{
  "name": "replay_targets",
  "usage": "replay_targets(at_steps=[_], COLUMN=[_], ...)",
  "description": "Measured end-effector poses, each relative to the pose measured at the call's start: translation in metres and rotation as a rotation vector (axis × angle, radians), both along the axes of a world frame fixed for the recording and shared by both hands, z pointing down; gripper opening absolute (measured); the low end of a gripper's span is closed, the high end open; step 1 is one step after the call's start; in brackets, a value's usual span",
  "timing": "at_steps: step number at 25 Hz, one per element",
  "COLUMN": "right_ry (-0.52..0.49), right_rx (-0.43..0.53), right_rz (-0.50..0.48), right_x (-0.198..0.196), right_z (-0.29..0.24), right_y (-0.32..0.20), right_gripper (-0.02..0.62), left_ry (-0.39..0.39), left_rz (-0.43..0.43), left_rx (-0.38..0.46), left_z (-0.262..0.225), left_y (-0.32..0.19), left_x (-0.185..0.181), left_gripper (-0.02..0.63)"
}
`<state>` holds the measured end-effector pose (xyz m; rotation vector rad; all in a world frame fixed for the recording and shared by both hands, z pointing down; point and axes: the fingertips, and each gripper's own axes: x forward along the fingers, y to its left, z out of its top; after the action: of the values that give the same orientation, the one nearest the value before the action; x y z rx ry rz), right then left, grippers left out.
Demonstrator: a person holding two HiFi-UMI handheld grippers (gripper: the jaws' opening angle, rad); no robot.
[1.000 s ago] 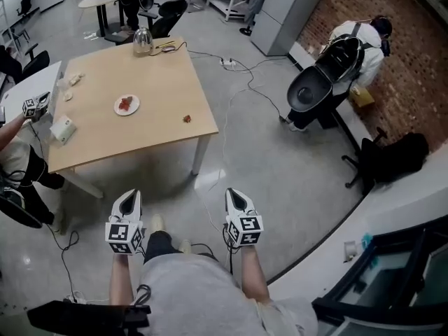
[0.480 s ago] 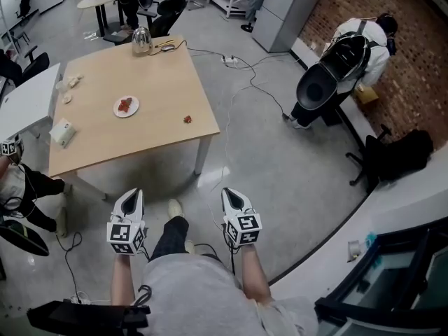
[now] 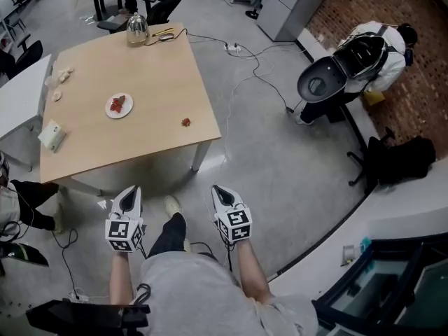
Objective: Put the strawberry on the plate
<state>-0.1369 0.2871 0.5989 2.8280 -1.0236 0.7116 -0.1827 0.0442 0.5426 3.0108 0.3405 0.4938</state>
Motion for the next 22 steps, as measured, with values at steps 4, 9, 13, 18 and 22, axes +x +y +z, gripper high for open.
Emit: replay_targets(at_steps=[4,9,13,18,22], right_ry=[-0.055,-0.067,-0.068,-0.079,-0.102], right_rx=[0.011,-0.006,-0.011,-0.039,-0.062], right_rz=[-0.019,-0.049,-0.077,-0.106,-0.127], right_x=[0.039,0.085,0.119,0.158,0.185], right_z=[0.007,0.008,0.006,0.017,0.036], right_y=[-0.012,-0.030,-0.045,-0.061,-0.071], right_gripper=[0.006,0.006,0.006,0.008,0.008], left_ry=[-0.014,-0.030,-0.040,-0.050,-0.058], left_rz=[-0.012,-0.027,-0.044,-0.076,-0.102], left_rx=[0.002,-0.013,-0.007,-0.008,-0.008], left_z=[0.003,0.004,0.007,0.013,0.020], left_y=[-0.008,-0.022,-0.035,-0.052,-0.064], left_x=[0.038,0.077,0.107,0.134,0.149], left_gripper=[0.020,0.020,0.020,0.020,0.020])
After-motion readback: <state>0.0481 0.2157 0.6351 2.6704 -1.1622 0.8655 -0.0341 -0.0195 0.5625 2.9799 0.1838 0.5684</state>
